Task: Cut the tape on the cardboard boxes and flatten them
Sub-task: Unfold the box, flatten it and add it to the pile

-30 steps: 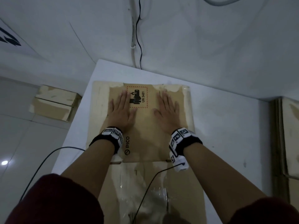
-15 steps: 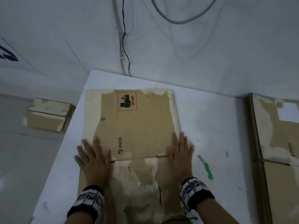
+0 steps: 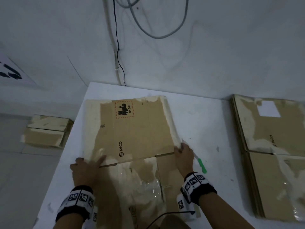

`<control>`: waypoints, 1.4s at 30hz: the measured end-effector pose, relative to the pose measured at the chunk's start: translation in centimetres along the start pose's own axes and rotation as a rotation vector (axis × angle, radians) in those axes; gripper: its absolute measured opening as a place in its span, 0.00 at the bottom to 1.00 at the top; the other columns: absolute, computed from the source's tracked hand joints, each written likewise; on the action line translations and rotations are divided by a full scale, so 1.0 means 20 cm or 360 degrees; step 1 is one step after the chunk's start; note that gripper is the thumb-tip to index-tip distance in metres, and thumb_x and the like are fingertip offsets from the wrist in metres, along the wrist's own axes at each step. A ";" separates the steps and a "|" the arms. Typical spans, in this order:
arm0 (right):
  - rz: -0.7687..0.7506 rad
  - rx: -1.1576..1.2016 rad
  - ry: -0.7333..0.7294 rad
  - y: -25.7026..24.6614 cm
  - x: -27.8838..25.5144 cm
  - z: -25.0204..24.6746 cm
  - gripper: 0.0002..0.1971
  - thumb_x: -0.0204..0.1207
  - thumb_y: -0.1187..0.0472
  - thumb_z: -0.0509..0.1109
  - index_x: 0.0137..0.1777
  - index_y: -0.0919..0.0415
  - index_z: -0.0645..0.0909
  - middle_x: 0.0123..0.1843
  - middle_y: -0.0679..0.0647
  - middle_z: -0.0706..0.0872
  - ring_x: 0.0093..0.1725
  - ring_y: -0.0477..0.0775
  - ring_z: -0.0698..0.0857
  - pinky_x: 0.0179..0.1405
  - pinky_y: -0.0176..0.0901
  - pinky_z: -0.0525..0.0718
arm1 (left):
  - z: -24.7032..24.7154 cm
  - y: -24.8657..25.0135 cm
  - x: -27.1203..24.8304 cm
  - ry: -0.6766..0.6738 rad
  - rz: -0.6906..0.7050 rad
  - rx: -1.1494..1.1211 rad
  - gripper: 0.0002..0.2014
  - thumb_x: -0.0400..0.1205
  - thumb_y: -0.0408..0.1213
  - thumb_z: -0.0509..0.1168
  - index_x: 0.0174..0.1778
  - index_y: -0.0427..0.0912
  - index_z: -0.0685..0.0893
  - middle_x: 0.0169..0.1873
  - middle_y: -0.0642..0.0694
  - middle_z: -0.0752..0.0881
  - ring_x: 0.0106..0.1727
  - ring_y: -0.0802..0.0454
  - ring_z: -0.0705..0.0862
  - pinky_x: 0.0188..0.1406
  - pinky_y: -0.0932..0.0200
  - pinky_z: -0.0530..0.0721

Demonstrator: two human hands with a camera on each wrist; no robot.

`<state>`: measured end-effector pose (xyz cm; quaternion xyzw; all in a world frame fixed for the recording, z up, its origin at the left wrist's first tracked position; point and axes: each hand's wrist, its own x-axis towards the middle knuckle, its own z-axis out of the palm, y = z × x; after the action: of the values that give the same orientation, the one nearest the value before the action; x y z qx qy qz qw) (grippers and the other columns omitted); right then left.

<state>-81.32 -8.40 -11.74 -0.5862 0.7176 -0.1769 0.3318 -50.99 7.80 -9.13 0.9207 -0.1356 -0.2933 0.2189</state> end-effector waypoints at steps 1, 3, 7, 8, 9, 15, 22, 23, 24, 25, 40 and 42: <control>0.0007 0.0076 -0.0012 0.00 0.01 -0.02 0.24 0.77 0.43 0.64 0.56 0.67 0.81 0.48 0.64 0.86 0.50 0.64 0.84 0.50 0.52 0.83 | -0.03 -0.02 0.02 -0.0115 0.0060 -0.0079 0.40 0.71 0.63 0.72 0.63 0.31 0.73 0.59 0.29 0.78 0.59 0.29 0.78 0.58 0.38 0.77; -0.0009 0.0218 -0.0094 -0.03 0.01 -0.09 0.18 0.83 0.51 0.64 0.55 0.69 0.82 0.46 0.66 0.86 0.47 0.61 0.84 0.43 0.46 0.79 | -0.09 -0.04 0.01 -0.0281 0.0226 -0.0260 0.30 0.78 0.57 0.68 0.65 0.36 0.74 0.60 0.36 0.81 0.61 0.34 0.80 0.57 0.44 0.76; -0.0172 0.0280 -0.0291 -0.08 -0.08 -0.16 0.16 0.88 0.51 0.58 0.73 0.54 0.70 0.55 0.57 0.85 0.52 0.57 0.85 0.55 0.52 0.83 | -0.15 -0.02 -0.11 -0.0321 0.0443 -0.0518 0.20 0.85 0.46 0.62 0.69 0.40 0.75 0.56 0.43 0.81 0.60 0.39 0.80 0.57 0.48 0.74; -0.0217 0.0296 -0.0273 -0.09 -0.11 -0.17 0.15 0.88 0.52 0.58 0.72 0.53 0.69 0.54 0.55 0.86 0.50 0.55 0.85 0.54 0.51 0.84 | -0.14 -0.01 -0.14 -0.0288 0.0478 -0.0550 0.19 0.85 0.45 0.62 0.69 0.40 0.75 0.55 0.44 0.81 0.60 0.39 0.79 0.58 0.47 0.75; -0.0250 0.0302 -0.0234 -0.11 -0.13 -0.18 0.13 0.89 0.53 0.57 0.71 0.52 0.70 0.52 0.52 0.86 0.48 0.51 0.85 0.50 0.44 0.83 | -0.14 0.01 -0.16 -0.0258 0.0498 -0.0571 0.18 0.86 0.44 0.61 0.69 0.40 0.75 0.55 0.45 0.80 0.61 0.39 0.79 0.60 0.45 0.75; -0.0440 0.0378 0.0049 -0.19 -0.08 -0.45 0.06 0.88 0.53 0.58 0.61 0.49 0.73 0.41 0.44 0.85 0.36 0.42 0.83 0.31 0.30 0.75 | -0.12 0.21 -0.29 -0.0191 0.0649 -0.0748 0.14 0.86 0.45 0.60 0.66 0.46 0.74 0.56 0.44 0.82 0.59 0.39 0.80 0.62 0.39 0.78; -0.0520 0.0393 0.0273 -0.02 0.16 -0.99 0.08 0.88 0.51 0.59 0.61 0.52 0.75 0.46 0.47 0.84 0.43 0.48 0.83 0.41 0.39 0.78 | 0.14 0.61 -0.62 -0.0236 0.0832 -0.0886 0.12 0.85 0.46 0.62 0.61 0.47 0.75 0.48 0.50 0.81 0.52 0.43 0.81 0.51 0.46 0.79; -0.0521 0.0403 0.0311 0.04 0.20 -1.07 0.09 0.88 0.50 0.60 0.62 0.52 0.75 0.46 0.48 0.84 0.44 0.49 0.82 0.44 0.43 0.79 | 0.21 0.66 -0.67 -0.0253 0.0853 -0.0903 0.12 0.85 0.46 0.62 0.62 0.46 0.75 0.48 0.50 0.82 0.52 0.44 0.81 0.50 0.47 0.79; -0.0529 0.0419 0.0352 0.11 0.25 -1.15 0.10 0.87 0.50 0.60 0.61 0.53 0.75 0.43 0.48 0.84 0.41 0.49 0.82 0.43 0.46 0.79 | 0.28 0.72 -0.74 -0.0271 0.0873 -0.0922 0.12 0.85 0.46 0.62 0.62 0.45 0.75 0.48 0.50 0.82 0.52 0.44 0.81 0.48 0.48 0.79; -0.0534 0.0426 0.0398 0.18 0.29 -1.25 0.08 0.87 0.52 0.61 0.59 0.55 0.75 0.40 0.49 0.83 0.38 0.50 0.81 0.40 0.47 0.78 | 0.36 0.78 -0.82 -0.0290 0.0894 -0.0942 0.13 0.86 0.45 0.62 0.62 0.45 0.75 0.48 0.50 0.82 0.52 0.45 0.81 0.46 0.50 0.79; -0.0158 0.0275 0.0519 1.19 0.82 -2.62 0.21 0.82 0.48 0.61 0.65 0.63 0.76 0.55 0.62 0.82 0.53 0.58 0.78 0.51 0.47 0.70 | 1.46 1.64 -1.76 -0.0743 0.0918 -0.0989 0.13 0.86 0.41 0.62 0.65 0.43 0.75 0.57 0.45 0.83 0.60 0.44 0.81 0.64 0.45 0.79; -0.0080 0.0262 0.0500 1.28 0.91 -2.69 0.23 0.81 0.47 0.60 0.67 0.63 0.76 0.57 0.62 0.81 0.53 0.59 0.77 0.52 0.48 0.70 | 1.58 1.71 -1.81 -0.0792 0.0865 -0.0940 0.12 0.86 0.40 0.61 0.65 0.44 0.74 0.58 0.44 0.82 0.61 0.44 0.80 0.65 0.47 0.78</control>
<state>-138.33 -26.72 5.38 -0.5400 0.7288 -0.3327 0.2580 -102.67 -18.37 1.67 0.6519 -0.3310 -0.4632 0.5010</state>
